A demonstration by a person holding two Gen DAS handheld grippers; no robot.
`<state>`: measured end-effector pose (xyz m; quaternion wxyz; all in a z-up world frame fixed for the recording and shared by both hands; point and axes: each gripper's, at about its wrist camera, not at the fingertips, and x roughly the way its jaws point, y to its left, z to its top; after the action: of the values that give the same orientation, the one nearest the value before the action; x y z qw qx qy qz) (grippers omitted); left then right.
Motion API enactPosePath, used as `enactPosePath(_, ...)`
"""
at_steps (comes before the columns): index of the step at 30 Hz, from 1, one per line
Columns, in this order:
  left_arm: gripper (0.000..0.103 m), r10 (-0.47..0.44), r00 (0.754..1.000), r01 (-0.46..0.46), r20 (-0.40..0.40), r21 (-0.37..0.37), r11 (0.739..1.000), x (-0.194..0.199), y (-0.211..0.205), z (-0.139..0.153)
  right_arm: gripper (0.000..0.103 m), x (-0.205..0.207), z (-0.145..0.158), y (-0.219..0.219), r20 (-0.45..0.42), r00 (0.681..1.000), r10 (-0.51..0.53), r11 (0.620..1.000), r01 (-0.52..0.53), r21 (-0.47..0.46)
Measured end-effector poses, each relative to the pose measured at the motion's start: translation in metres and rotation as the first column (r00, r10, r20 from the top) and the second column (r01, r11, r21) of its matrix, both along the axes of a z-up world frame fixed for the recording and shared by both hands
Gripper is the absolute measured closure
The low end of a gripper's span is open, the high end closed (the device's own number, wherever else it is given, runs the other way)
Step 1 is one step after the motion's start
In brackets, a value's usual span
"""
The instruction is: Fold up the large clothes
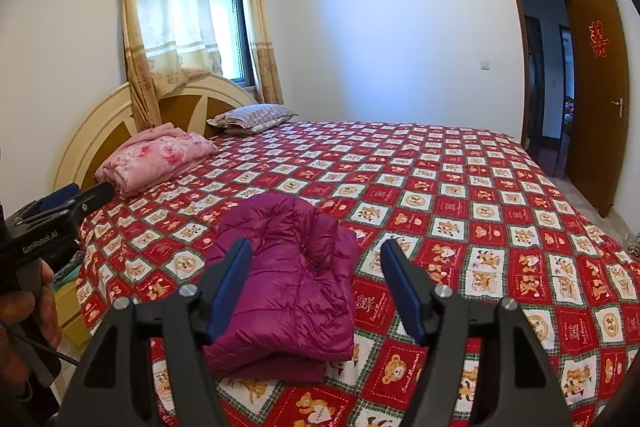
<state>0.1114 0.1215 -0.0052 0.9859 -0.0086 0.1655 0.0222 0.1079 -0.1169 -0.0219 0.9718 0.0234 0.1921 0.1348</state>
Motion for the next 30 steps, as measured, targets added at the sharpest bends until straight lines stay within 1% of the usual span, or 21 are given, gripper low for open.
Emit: enactPosePath(30, 0.01, -0.002, 1.0, 0.002, -0.023, -0.001, 1.0, 0.0026, -0.0031, -0.005, 0.033, -0.0032, -0.0027, 0.0061, -0.009, 1.0, 0.014, 1.0, -0.014, 0.003)
